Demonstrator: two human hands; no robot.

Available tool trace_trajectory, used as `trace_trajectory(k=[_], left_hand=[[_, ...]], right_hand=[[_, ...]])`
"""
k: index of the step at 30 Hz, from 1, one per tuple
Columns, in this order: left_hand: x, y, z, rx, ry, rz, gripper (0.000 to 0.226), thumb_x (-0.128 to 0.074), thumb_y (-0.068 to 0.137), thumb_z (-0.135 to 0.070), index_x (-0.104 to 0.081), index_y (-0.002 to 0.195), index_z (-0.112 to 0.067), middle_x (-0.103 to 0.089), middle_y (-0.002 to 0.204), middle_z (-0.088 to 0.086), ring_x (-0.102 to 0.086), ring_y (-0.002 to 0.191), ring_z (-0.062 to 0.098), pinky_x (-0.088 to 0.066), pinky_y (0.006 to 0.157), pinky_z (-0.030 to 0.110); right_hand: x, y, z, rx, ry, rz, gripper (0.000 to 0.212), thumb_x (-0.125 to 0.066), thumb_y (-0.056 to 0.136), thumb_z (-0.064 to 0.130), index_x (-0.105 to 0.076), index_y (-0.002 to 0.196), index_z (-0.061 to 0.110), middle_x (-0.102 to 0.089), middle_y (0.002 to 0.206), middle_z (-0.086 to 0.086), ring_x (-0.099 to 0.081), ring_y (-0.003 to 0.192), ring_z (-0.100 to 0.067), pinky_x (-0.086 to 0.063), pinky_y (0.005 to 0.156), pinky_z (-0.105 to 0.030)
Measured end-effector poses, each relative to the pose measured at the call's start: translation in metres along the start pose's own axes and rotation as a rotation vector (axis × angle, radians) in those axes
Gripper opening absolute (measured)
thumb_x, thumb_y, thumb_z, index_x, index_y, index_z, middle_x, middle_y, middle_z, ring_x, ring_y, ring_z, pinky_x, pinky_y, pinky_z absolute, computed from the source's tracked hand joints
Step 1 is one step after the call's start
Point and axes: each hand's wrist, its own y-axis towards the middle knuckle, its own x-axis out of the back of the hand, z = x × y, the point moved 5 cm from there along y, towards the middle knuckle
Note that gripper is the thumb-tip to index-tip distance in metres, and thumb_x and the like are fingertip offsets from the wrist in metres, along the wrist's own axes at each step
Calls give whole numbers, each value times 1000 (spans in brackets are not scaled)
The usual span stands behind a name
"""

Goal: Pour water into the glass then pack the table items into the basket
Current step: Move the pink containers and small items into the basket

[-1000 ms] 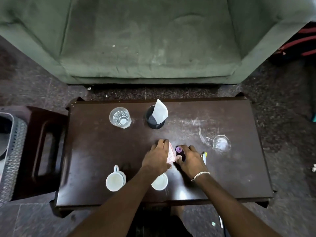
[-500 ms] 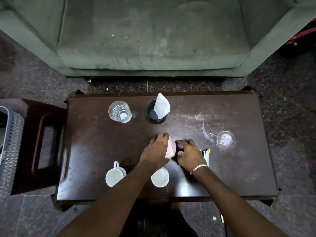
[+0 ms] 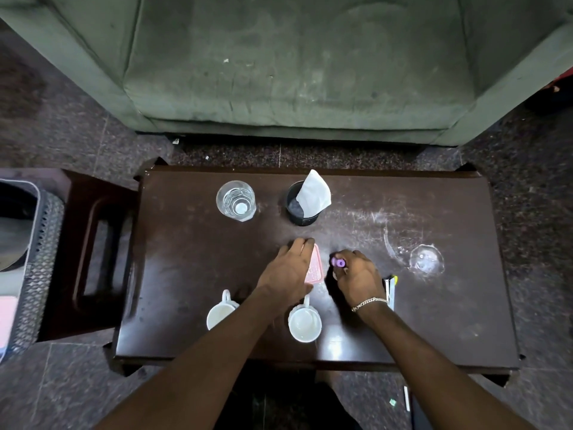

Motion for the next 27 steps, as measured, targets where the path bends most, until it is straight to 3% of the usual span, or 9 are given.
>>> trace_trajectory(k=[3, 7, 11, 16, 22, 24, 27], left_hand=[[14, -12, 15, -19, -4, -30, 105, -82, 81, -34, -21, 161, -8, -35, 156, 8, -46, 130, 28, -37, 115, 35], [48, -37, 47, -1, -54, -83, 105, -84, 76, -26, -24, 161, -11, -36, 159, 6, -46, 136, 28, -35, 117, 34], [90, -82, 90, 40, -104, -146, 106, -86, 71, -19, -27, 160, -15, -34, 162, 3, -46, 139, 30, -39, 116, 37], [142, -157, 152, 122, -111, -255, 108, -88, 70, -19, -27, 159, -22, -30, 164, -2, -43, 142, 27, -38, 115, 34], [194, -274, 235, 267, -114, -354, 99, -85, 72, -14, -34, 156, -22, -32, 158, 2, -50, 135, 26, -43, 98, 25], [203, -316, 265, 346, -96, -355, 98, -87, 73, -16, -35, 156, -23, -33, 158, 1, -55, 129, 27, -47, 93, 27], [208, -370, 310, 453, -103, -328, 100, -89, 72, -14, -36, 156, -22, -34, 158, 1, -58, 129, 29, -51, 99, 35]], right_hand=[[7, -2, 18, -6, 114, -13, 24, -64, 87, 11, -73, 106, 21, -73, 106, -7, -67, 97, -32, -53, 87, -39], [15, -7, 55, 1, 309, -16, 21, -64, 84, 10, -73, 92, 27, -75, 78, 13, -69, 81, -10, -53, 81, -27], [12, -11, 113, 76, 446, 16, 18, -71, 84, 12, -77, 92, 27, -76, 75, 16, -68, 71, 0, -56, 80, -29], [-9, -25, 205, 171, 559, 101, 29, -74, 84, 10, -74, 89, 39, -75, 75, 14, -71, 67, -12, -62, 78, -42], [-60, -59, 326, 293, 638, 258, 24, -73, 83, 6, -77, 93, 27, -75, 76, -2, -72, 67, -24, -60, 76, -52], [-82, -73, 366, 328, 645, 302, 24, -73, 82, 6, -77, 91, 29, -74, 76, -2, -71, 65, -21, -61, 74, -49], [-114, -95, 418, 388, 616, 354, 19, -74, 79, 12, -76, 90, 28, -73, 74, 5, -70, 61, -15, -58, 66, -35]])
